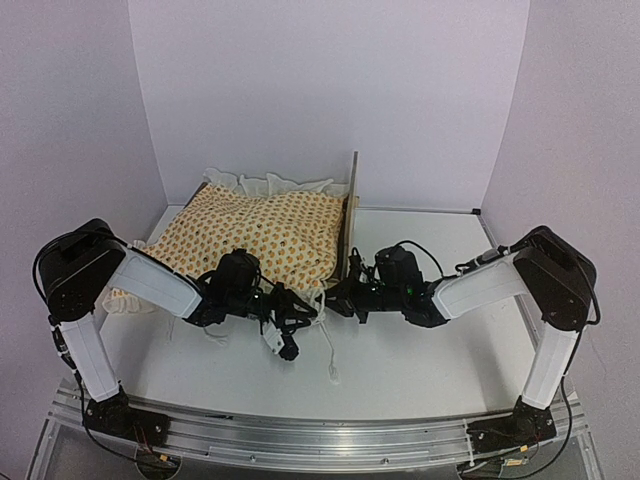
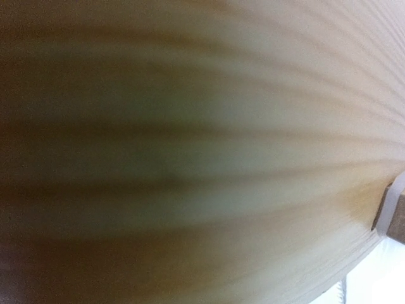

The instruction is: Set up the pet bed

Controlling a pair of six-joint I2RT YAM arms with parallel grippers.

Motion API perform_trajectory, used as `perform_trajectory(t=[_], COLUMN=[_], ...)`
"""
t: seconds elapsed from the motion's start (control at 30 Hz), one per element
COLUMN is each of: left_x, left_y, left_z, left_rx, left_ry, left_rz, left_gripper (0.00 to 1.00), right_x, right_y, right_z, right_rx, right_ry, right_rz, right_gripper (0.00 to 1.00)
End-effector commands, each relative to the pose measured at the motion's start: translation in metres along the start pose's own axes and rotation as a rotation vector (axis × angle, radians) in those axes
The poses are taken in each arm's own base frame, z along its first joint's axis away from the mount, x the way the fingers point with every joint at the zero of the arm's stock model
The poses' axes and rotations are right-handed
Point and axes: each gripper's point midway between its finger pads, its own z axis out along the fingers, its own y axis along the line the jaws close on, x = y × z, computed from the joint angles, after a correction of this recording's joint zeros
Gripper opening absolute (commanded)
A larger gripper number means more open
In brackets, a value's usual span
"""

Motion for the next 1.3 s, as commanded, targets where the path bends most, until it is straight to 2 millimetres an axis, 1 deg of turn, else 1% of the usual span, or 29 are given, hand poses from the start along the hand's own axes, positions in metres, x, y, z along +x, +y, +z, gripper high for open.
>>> perform_trajectory(t=[0.0, 0.13, 0.33, 0.4, 0.5, 0.63, 0.73, 1.0, 1.07, 1.13, 1.27], left_x=[0.022, 0.031, 0.032, 0.033, 0.033, 0.03, 0.026, 0.006, 0.008, 0.014, 0.023], left_y=[0.035, 0.035, 0.029, 0.032, 0.044, 0.062, 0.065, 0.059, 0.058, 0.058, 0.05], left_z=[-0.001, -0.003, 0.006, 0.008, 0.006, -0.003, -0.01, -0.023, -0.022, -0.018, -0.01], left_rx=[-0.095, -0.095, -0.093, -0.104, -0.149, -0.216, -0.23, -0.225, -0.212, -0.201, -0.163], left_ry=[0.068, 0.092, 0.082, 0.078, 0.083, 0.09, 0.09, 0.04, 0.043, 0.059, 0.083], left_rz=[0.058, 0.087, 0.137, 0.148, 0.174, 0.197, 0.197, 0.209, 0.193, 0.187, 0.187], left_gripper=[0.3, 0.29, 0.29, 0.29, 0.29, 0.28, 0.28, 0.29, 0.29, 0.3, 0.26], right_x=[0.004, 0.004, 0.005, 0.005, 0.005, 0.005, 0.005, 0.005, 0.005, 0.005, 0.005], right_y=[0.034, 0.034, 0.036, 0.035, 0.035, 0.035, 0.036, 0.034, 0.034, 0.035, 0.037], right_z=[0.003, 0.004, 0.005, 0.005, 0.004, 0.003, 0.005, 0.006, 0.005, 0.005, 0.005], right_rx=[-0.099, -0.1, -0.104, -0.102, -0.1, -0.1, -0.103, -0.099, -0.099, -0.1, -0.103], right_ry=[0.036, 0.038, 0.046, 0.043, 0.04, 0.039, 0.044, 0.051, 0.05, 0.052, 0.051], right_rz=[-0.066, -0.067, -0.069, -0.069, -0.068, -0.069, -0.072, -0.067, -0.067, -0.068, -0.071], right_gripper=[0.0, 0.0, 0.0, 0.0, 0.0, 0.0, 0.0, 0.0, 0.0, 0.0, 0.0])
